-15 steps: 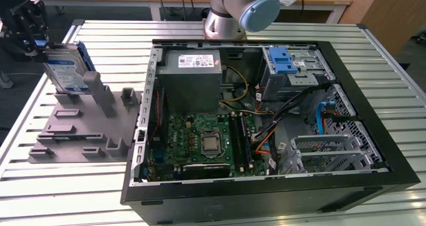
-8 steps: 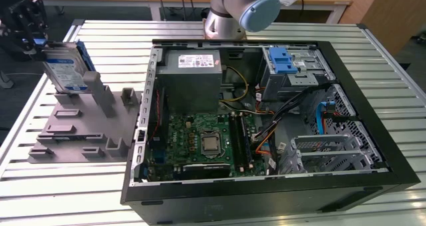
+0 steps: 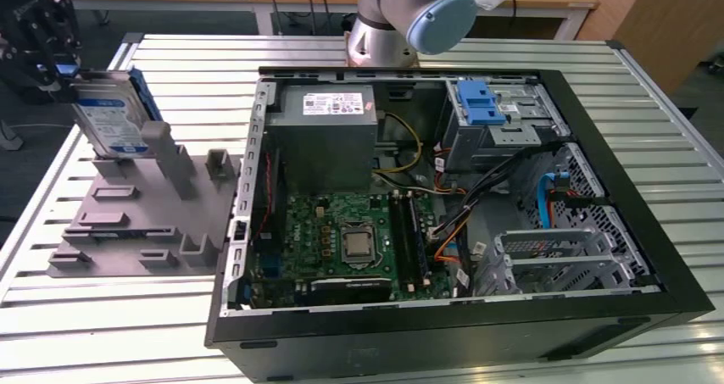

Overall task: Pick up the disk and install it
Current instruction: 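Pick up the disk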

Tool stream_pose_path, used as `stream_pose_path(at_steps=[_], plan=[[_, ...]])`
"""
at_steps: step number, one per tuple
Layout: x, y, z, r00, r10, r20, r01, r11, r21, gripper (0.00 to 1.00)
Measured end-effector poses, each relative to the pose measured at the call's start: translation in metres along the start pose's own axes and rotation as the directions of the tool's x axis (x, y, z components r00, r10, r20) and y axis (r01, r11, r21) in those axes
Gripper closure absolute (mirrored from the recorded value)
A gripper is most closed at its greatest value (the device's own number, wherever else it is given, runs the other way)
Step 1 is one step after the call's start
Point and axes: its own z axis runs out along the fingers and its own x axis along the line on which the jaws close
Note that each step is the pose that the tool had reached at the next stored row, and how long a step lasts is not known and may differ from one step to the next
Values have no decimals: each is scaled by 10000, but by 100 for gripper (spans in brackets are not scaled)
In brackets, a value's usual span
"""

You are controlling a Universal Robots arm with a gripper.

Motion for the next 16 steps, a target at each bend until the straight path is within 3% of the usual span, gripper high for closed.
stream_pose_path(at_steps=[11,13,16], plan=[[1,0,-46,10000,1,0,-1,10000,0,64],[2,1,-141,10000,1,0,-1,10000,0,64],[2,1,-146,10000,1,-1,-1,10000,0,64]])
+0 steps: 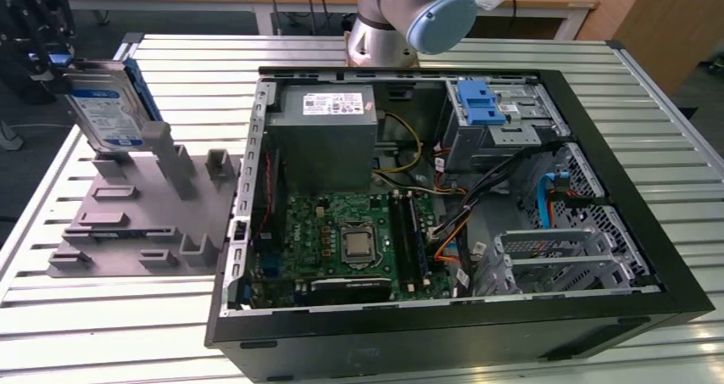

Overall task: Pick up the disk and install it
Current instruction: 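Pick up the disk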

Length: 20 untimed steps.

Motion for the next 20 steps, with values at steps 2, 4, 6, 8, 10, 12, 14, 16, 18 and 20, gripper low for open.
stream_pose_path(at_steps=[2,4,6,8,10,12,14,16,18,20], plan=[[0,0,-6,10000,0,1,0,10000,1,64],[0,0,-13,10000,0,0,0,10000,0,64],[0,0,-17,10000,0,0,0,10000,0,64],[0,0,-21,10000,0,0,0,10000,0,64],[1,0,-25,10000,0,0,0,10000,0,64],[0,0,-29,10000,0,0,0,10000,0,64],[1,0,-50,10000,0,0,0,10000,0,64],[1,0,-73,10000,0,1,0,10000,1,64],[1,1,-76,10000,0,1,0,10000,0,64],[2,1,-99,10000,0,1,0,10000,1,64]])
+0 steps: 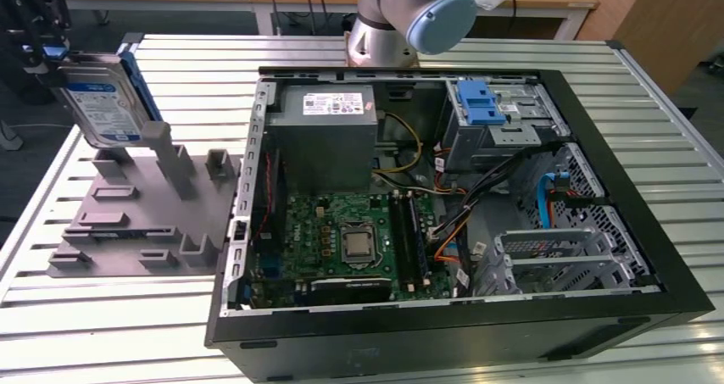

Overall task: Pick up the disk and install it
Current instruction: 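Pick up the disk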

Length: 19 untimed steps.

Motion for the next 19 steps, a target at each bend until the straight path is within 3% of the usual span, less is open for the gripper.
stream_pose_path(at_steps=[19], plan=[[1,0,-71,10000,0,0,0,10000,0,64]])
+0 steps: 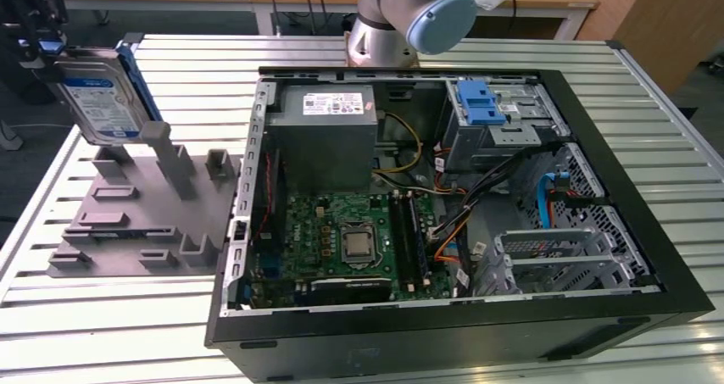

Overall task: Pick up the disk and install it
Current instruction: 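Pick up the disk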

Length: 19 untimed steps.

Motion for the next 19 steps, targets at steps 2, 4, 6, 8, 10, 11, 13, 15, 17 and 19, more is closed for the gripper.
stream_pose_path(at_steps=[2,4,6,8,10,11,13,15,17,19], plan=[[0,0,-5,10000,0,0,0,10000,0,64],[0,0,-8,10000,0,1,0,10000,0,64],[0,0,-11,10000,0,0,0,10000,-1,64],[0,0,-19,10000,0,0,0,10000,-1,64],[1,0,-28,10000,0,0,0,10000,-1,64],[0,0,-30,10000,0,0,0,10000,-1,64],[1,0,-34,10000,0,0,0,10000,-1,64],[1,0,-39,10000,0,0,0,10000,-1,64],[1,0,-43,10000,0,0,0,10000,0,64],[1,0,-48,10000,0,0,0,10000,-1,64]])
